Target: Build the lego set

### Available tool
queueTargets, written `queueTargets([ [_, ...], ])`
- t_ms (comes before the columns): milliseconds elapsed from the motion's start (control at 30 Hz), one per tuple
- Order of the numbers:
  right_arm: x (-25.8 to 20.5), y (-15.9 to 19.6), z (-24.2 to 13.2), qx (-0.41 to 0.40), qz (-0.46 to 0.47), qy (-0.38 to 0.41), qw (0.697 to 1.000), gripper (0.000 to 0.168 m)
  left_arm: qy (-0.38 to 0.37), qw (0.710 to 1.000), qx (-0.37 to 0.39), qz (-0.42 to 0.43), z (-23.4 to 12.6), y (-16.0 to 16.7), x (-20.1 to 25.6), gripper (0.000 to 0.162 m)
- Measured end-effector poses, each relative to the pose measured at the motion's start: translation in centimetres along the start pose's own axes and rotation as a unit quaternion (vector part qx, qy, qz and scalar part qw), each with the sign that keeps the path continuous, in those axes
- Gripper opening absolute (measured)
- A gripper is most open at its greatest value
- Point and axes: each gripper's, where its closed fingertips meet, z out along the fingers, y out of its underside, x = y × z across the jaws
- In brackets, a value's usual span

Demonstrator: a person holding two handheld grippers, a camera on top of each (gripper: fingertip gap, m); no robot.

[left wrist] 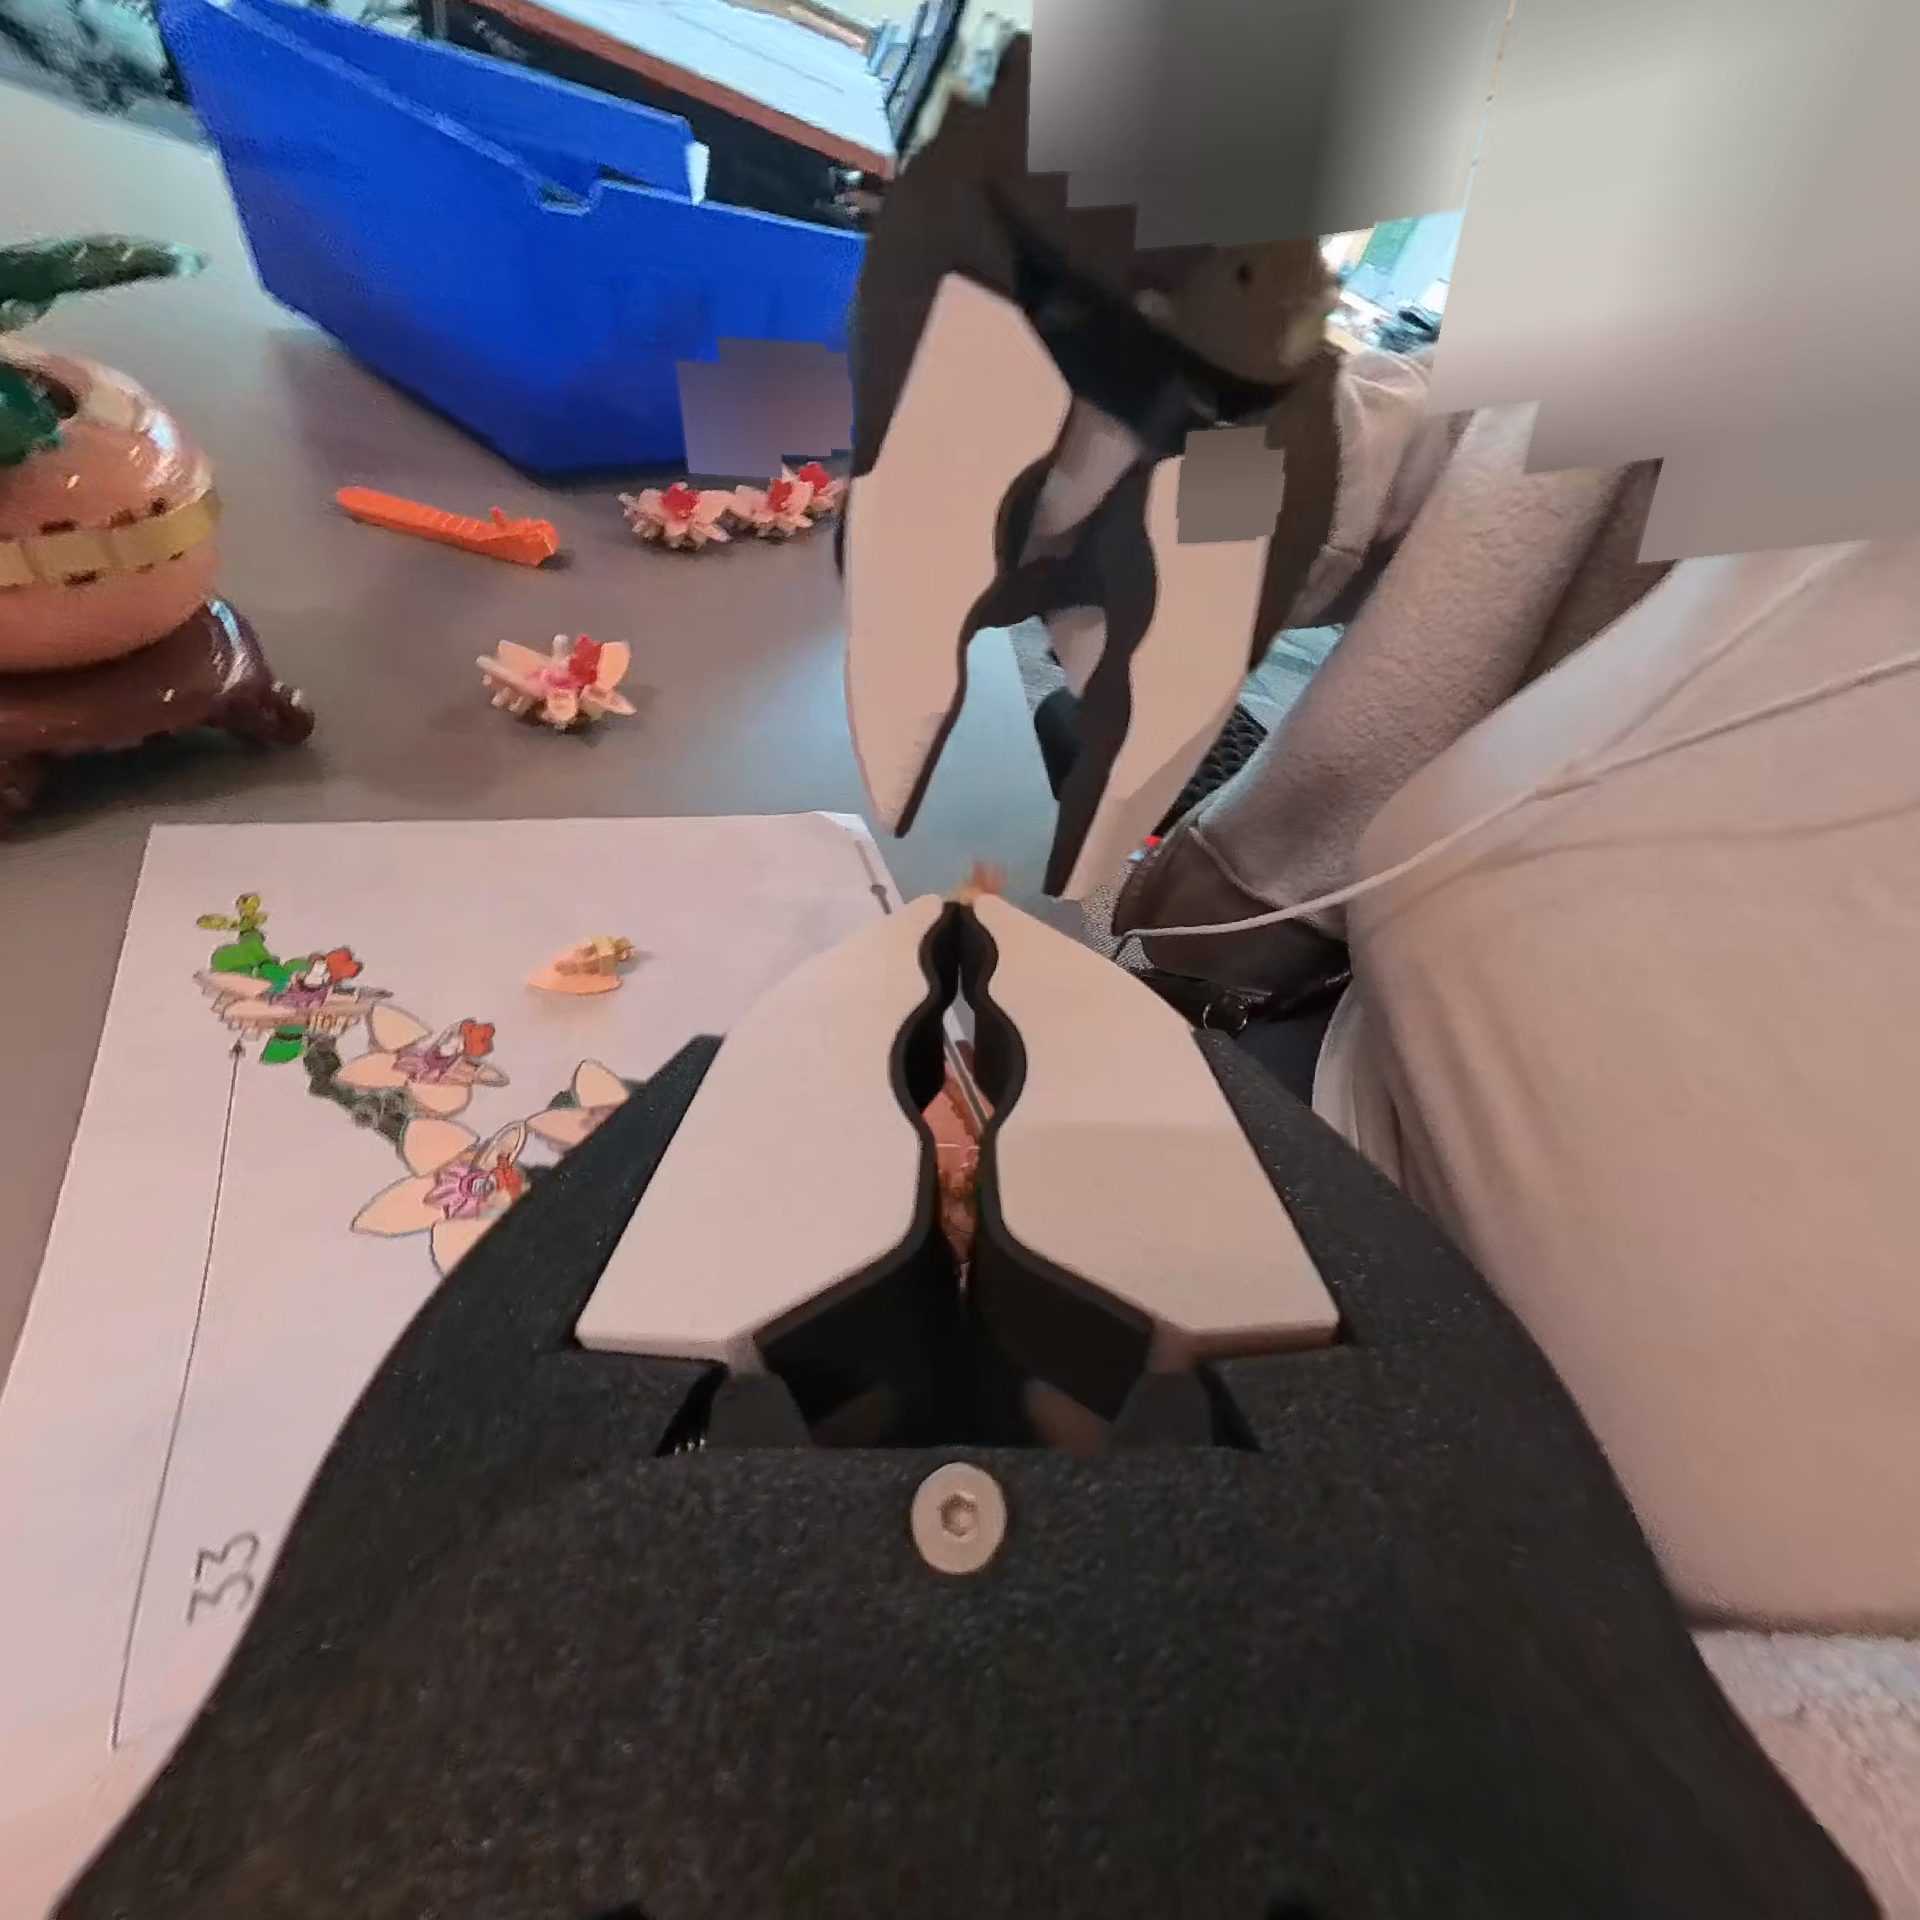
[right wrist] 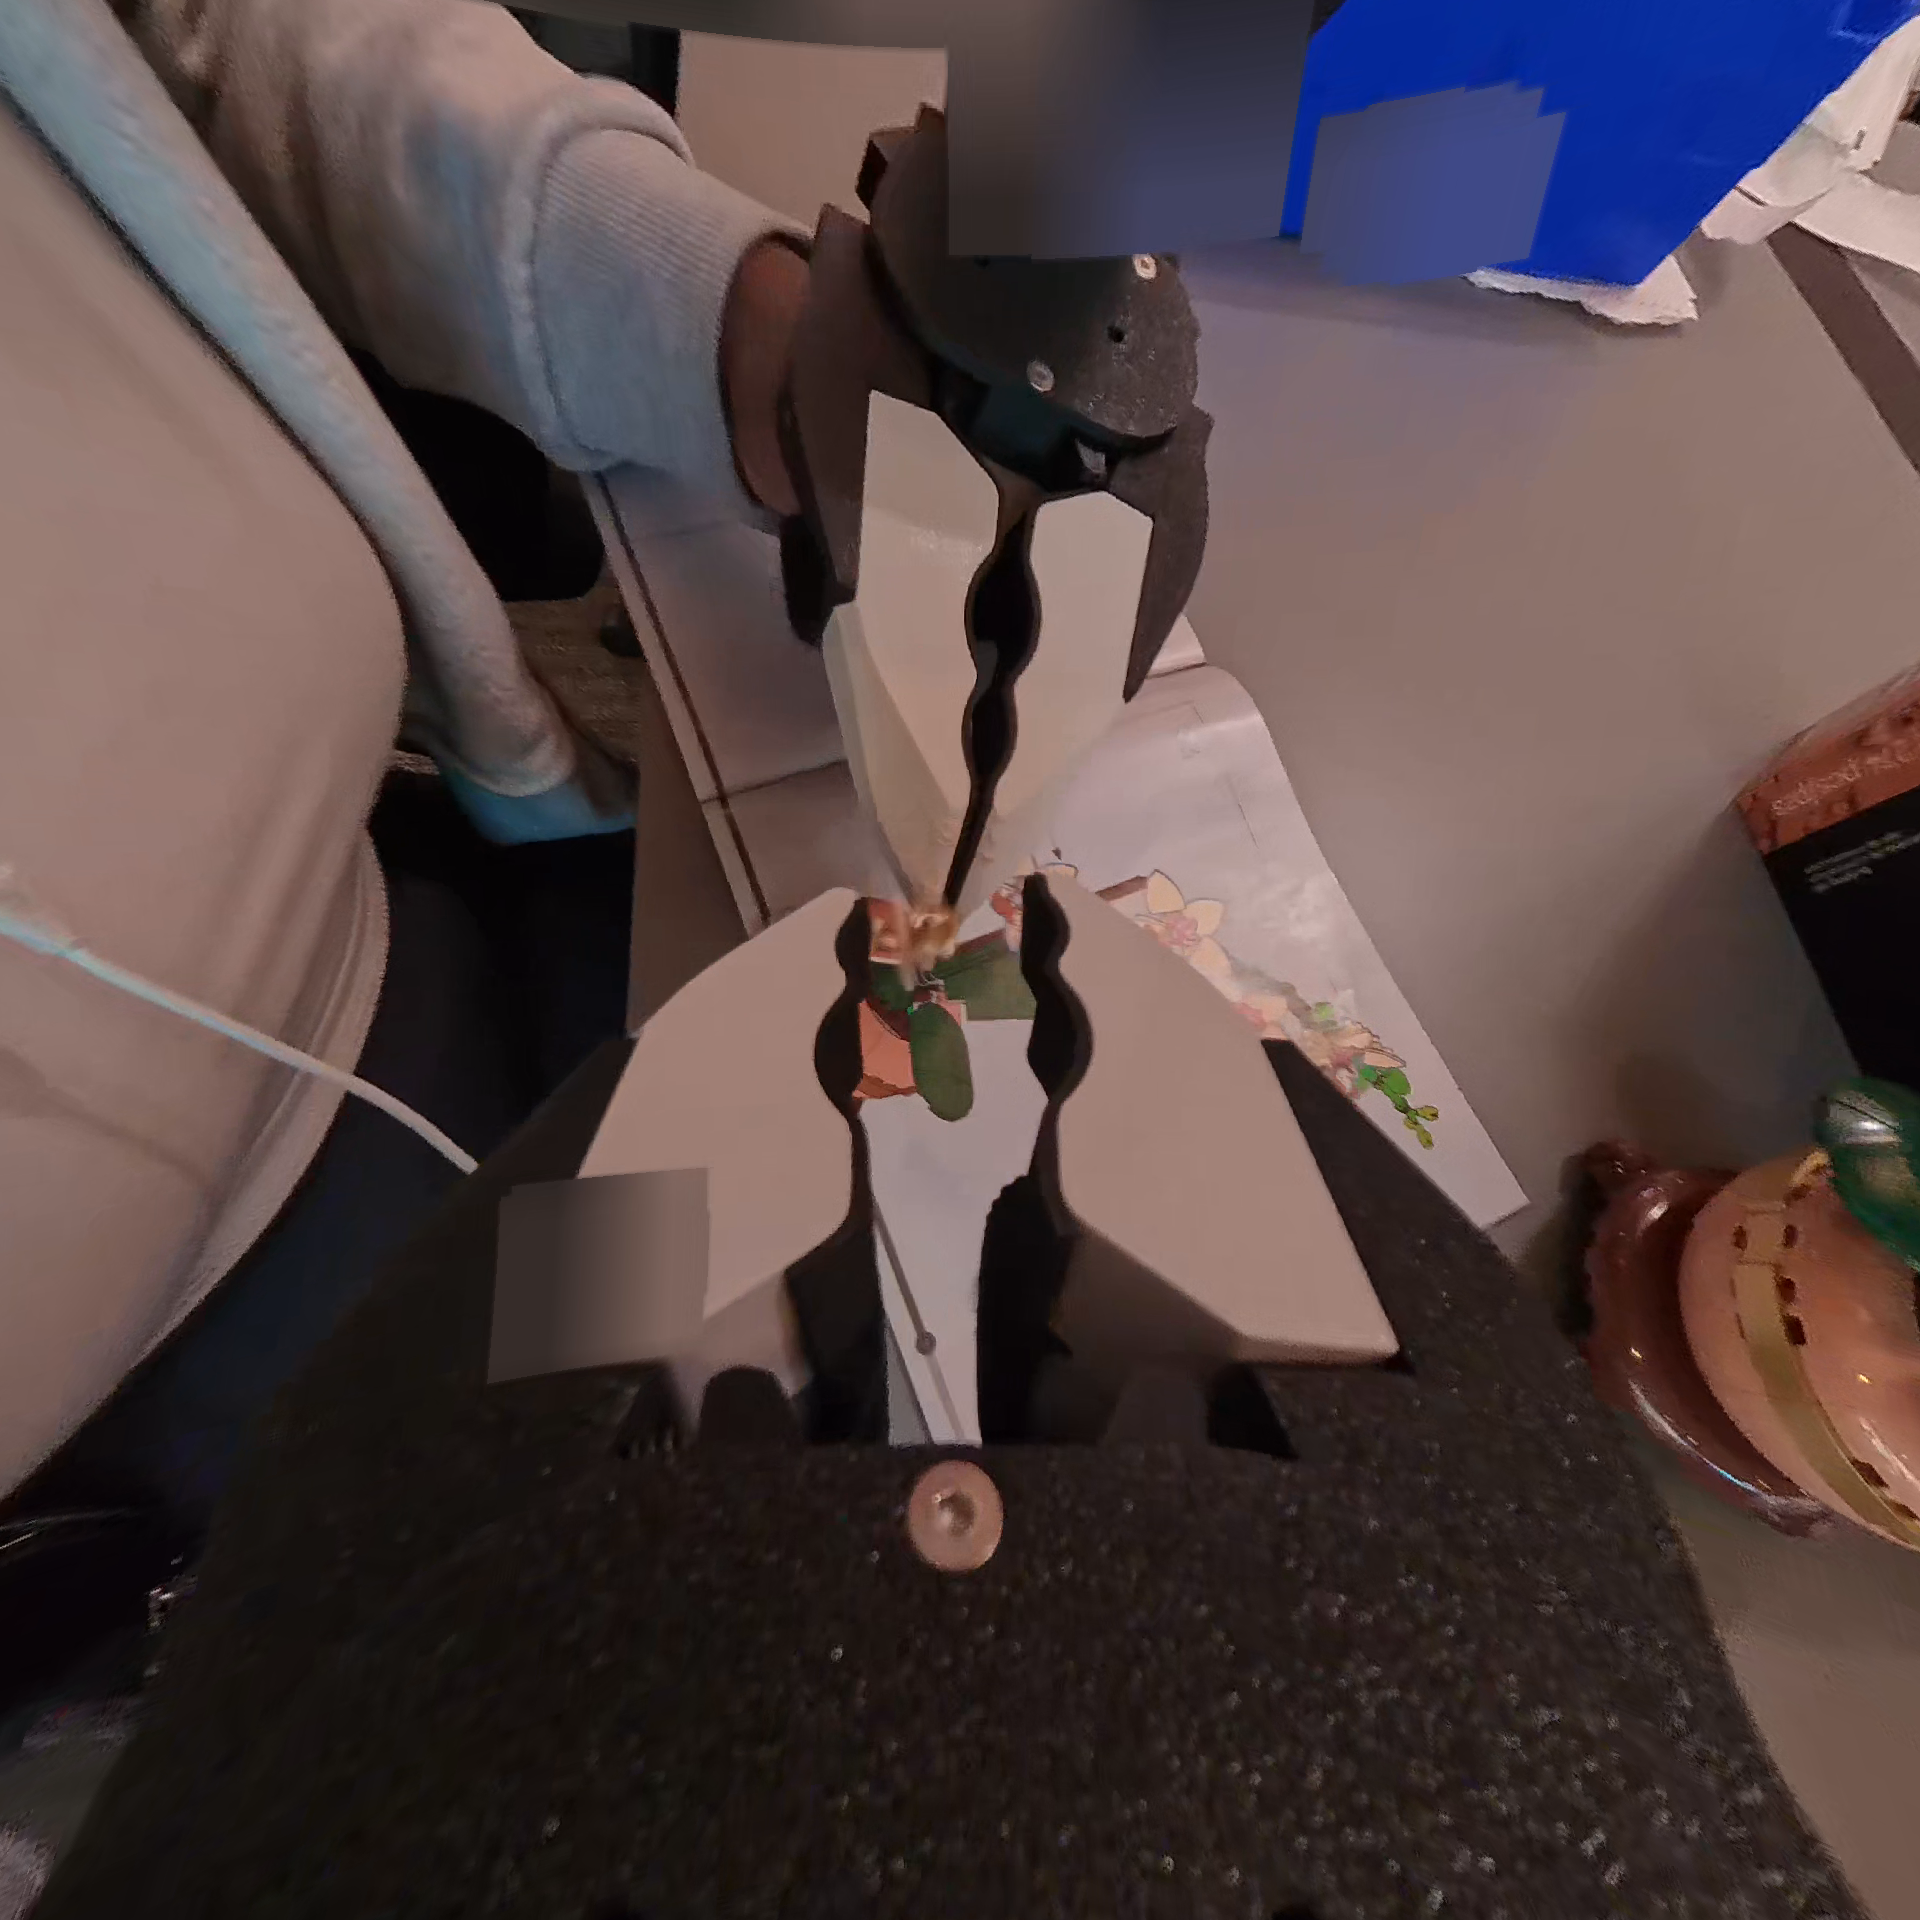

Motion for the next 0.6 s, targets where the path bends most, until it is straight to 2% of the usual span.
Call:
queueTargets([
  [33, 0.3, 0.2, 0.0, -0.006, -0.007, 0.017, 1.000, 0.031, -0.011, 1.000, 0.000, -0.018, 0.0, 0.0, -0.3, 0.000],
  [167, 0.9, 1.4, 0.2, -0.019, -0.039, 0.077, 0.996, 0.035, -0.074, 0.995, -0.009, -0.061, -0.3, 0.4, -2.0, 0.000],
  [233, 1.3, 3.2, 0.2, -0.025, 0.011, 0.084, 0.996, 0.031, -0.145, 0.987, -0.063, -0.037, -1.0, 2.1, -4.1, 0.000],
  [300, 1.5, 5.4, -0.6, -0.035, 0.084, 0.087, 0.992, 0.031, -0.172, 0.981, -0.092, -0.010, -1.8, 2.5, -4.8, 0.000],
  [433, -1.7, 7.2, -0.4, -0.043, 0.197, 0.070, 0.977, 0.032, -0.171, 0.981, -0.081, 0.035, -2.5, 1.5, -4.4, 0.000],
  [500, -3.1, 7.1, 0.5, -0.040, 0.192, 0.071, 0.978, 0.030, -0.151, 0.984, -0.079, 0.042, -2.3, 1.5, -3.8, 0.008],
  [600, -2.4, 7.5, 1.2, -0.061, 0.167, 0.089, 0.980, 0.027, -0.125, 0.987, -0.082, 0.057, -1.6, 1.7, -2.8, 0.008],
])
